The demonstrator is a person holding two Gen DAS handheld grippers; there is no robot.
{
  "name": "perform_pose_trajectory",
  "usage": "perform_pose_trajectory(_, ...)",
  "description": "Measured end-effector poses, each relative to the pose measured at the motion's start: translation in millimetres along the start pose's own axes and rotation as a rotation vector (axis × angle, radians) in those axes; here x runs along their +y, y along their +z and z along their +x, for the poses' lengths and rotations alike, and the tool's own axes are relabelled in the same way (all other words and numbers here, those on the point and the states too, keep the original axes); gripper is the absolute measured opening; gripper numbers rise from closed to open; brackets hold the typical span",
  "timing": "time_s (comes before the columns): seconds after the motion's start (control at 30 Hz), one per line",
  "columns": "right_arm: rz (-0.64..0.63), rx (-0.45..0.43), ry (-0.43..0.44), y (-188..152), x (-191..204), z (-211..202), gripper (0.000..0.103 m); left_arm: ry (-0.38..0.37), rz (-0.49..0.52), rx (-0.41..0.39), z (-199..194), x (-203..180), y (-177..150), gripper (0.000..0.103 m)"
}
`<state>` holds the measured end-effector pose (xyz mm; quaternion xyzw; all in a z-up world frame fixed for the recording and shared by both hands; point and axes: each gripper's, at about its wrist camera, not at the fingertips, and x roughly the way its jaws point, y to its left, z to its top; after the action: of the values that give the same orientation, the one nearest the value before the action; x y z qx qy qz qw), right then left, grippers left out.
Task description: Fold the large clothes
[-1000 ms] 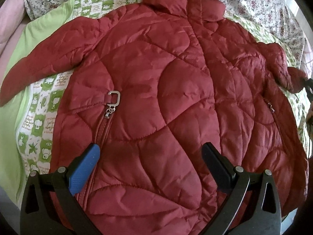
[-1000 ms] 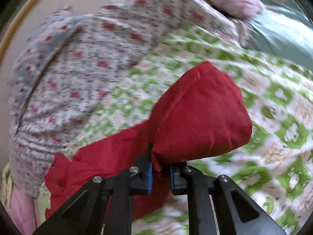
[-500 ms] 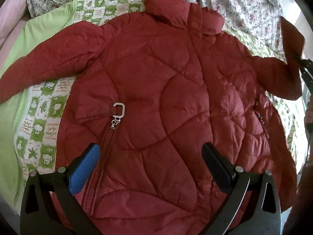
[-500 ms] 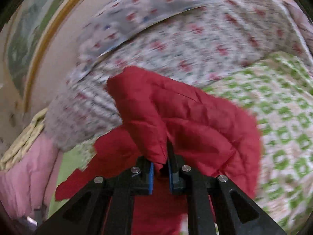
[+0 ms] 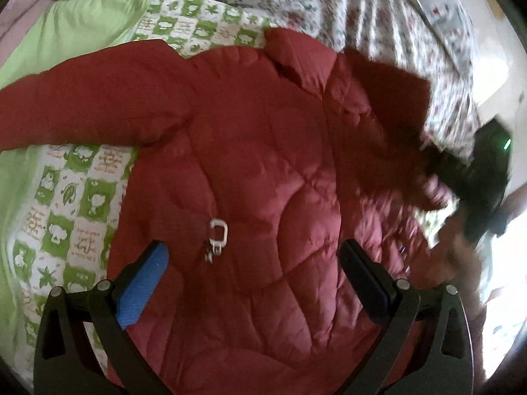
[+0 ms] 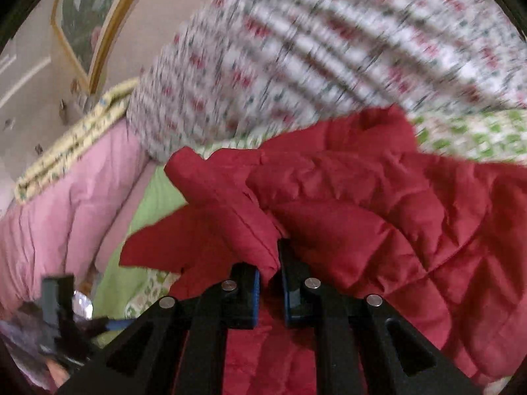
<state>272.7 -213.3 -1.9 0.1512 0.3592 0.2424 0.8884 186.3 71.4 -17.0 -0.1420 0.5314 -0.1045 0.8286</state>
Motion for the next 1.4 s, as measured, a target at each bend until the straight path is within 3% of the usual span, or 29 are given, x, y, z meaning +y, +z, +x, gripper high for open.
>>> perform_pose_trajectory(0.23,-0.111,0.078,0.001,-25,31,59,0.009,-0.172,-0.109,0.037,25,20,60,0.103)
perform_pose_trajectory(0.47,-0.229,0.101,-0.020,-44,54,83,0.011,-0.342,-0.242,0.117,74,41,119,0.103)
perform_pose_trajectory(0.57,-0.252,0.097,-0.019,-44,54,86,0.014,-0.389,-0.275,0.165,97,43,130,0.103)
perform_pose_trajectory(0.6,-0.256,0.096,-0.019,-45,55,86,0.015,-0.401,-0.273,0.179,104,41,132,0.100)
perform_pose_trajectory(0.67,-0.259,0.094,-0.019,-45,54,87,0.015,-0.406,-0.243,0.187,110,33,133,0.081)
perform_pose_trajectory(0.73,-0.266,0.095,-0.020,-46,54,87,0.015,-0.423,-0.203,0.190,115,23,135,0.045)
perform_pose_trajectory(0.87,-0.255,0.094,-0.023,-46,54,87,0.017,-0.364,-0.147,0.157,113,17,139,0.018)
perform_pose_trajectory(1.0,-0.222,0.111,0.003,-43,52,77,0.019,-0.329,-0.095,0.127,107,16,140,0.012)
perform_pose_trajectory(1.13,-0.182,0.101,0.020,-42,43,49,0.025,-0.154,0.084,-0.002,80,3,139,0.011)
perform_pose_trajectory(1.27,-0.113,-0.010,-0.087,-31,6,5,0.034,-0.054,0.230,-0.065,72,-1,133,0.012)
perform_pose_trajectory(1.4,-0.021,-0.053,-0.301,-19,-46,-13,0.044,0.074,0.329,-0.096,88,-13,123,0.013)
